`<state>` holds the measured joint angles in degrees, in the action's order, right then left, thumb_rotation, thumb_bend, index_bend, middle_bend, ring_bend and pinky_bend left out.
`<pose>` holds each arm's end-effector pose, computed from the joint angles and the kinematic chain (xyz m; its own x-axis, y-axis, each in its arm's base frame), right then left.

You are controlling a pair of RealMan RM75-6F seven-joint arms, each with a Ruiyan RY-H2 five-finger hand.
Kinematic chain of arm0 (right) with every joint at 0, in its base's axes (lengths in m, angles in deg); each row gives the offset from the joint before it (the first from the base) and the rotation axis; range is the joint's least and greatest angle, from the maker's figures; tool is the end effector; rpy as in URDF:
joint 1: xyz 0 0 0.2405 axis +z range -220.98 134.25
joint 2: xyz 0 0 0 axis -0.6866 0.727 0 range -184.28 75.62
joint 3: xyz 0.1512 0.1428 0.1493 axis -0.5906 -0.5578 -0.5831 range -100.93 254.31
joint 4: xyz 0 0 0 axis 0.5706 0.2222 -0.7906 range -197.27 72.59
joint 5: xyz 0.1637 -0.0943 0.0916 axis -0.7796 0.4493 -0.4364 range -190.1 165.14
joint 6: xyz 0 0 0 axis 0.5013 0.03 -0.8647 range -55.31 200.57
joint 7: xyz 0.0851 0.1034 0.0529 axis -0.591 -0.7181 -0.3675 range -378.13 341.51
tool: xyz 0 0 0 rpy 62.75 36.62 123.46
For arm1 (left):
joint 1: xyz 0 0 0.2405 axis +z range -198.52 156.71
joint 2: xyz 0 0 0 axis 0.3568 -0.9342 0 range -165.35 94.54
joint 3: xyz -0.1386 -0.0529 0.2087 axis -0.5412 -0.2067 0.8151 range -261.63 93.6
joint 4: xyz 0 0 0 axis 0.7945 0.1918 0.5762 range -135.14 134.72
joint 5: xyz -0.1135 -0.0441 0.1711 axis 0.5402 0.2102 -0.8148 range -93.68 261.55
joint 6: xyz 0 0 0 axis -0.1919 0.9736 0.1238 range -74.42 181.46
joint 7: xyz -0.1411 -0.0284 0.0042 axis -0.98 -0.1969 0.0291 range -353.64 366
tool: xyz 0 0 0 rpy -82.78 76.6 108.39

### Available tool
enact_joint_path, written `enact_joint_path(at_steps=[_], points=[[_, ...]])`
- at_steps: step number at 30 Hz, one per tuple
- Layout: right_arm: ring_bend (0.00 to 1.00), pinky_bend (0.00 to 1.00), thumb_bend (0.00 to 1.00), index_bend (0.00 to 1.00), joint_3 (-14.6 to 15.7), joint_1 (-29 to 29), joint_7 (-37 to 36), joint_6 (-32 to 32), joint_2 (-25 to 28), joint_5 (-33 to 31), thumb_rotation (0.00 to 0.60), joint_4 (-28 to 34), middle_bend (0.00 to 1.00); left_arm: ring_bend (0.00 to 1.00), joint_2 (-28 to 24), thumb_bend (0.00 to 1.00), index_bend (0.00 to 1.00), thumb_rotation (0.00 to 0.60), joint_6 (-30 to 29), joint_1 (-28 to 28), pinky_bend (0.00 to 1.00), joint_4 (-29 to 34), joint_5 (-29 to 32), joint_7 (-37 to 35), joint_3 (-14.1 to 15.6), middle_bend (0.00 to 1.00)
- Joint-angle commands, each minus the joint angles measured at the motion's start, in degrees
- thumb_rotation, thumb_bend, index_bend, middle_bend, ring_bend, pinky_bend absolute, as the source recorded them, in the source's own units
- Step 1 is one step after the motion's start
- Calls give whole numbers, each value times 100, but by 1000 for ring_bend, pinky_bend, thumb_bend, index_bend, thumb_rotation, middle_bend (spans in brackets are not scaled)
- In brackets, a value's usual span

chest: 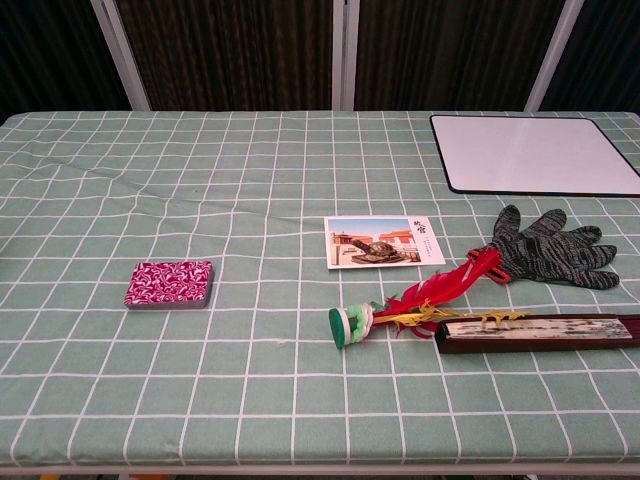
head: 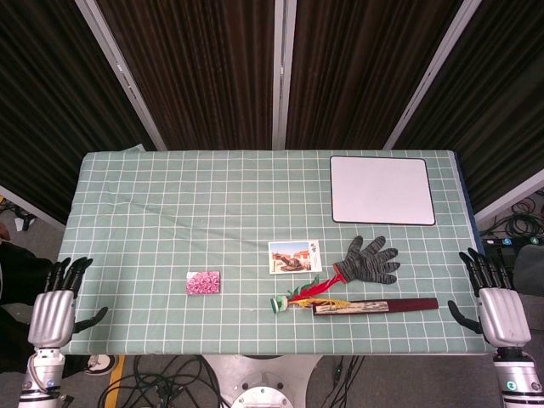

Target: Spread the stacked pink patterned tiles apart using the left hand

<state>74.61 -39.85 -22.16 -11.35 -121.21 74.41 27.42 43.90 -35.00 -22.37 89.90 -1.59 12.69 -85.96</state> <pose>-0.3199 -0.1710 0.1424 0.3311 -0.0446 0.9425 -0.9435 0.0009 0.3315 -0.2970 0.1584 0.0849 0.2917 -0.0068 0.9565 0.9552 0.0537 -0.2910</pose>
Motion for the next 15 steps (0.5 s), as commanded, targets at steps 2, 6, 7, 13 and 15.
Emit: enact_joint_path(at_steps=[2,6,7,13,15], points=[[0,0,229,0,-11,-30,147,-107,-37,35,600,-41,0,16,19,143,129,600,-13,-3,54,-20,25,29,-30,103],[0,0,229,0,-34,-87,317,-284,-86,84,600,-22,0,16,32,143,129,600,-2,-6,54,-28,49,33,-39,103],[0,0,228,0,-35,-96,330,-308,-77,94,600,-8,0,16,32,143,129,600,8,-9,54,-27,54,34,-38,103],[0,0,228,0,-50,-110,354,-343,-22,102,600,120,0,16,9,143,129,600,60,-43,54,15,44,46,-36,103],[0,0,228,0,-45,-102,342,-311,-12,97,600,140,0,16,8,143,129,600,79,-54,54,28,43,49,-32,103]])
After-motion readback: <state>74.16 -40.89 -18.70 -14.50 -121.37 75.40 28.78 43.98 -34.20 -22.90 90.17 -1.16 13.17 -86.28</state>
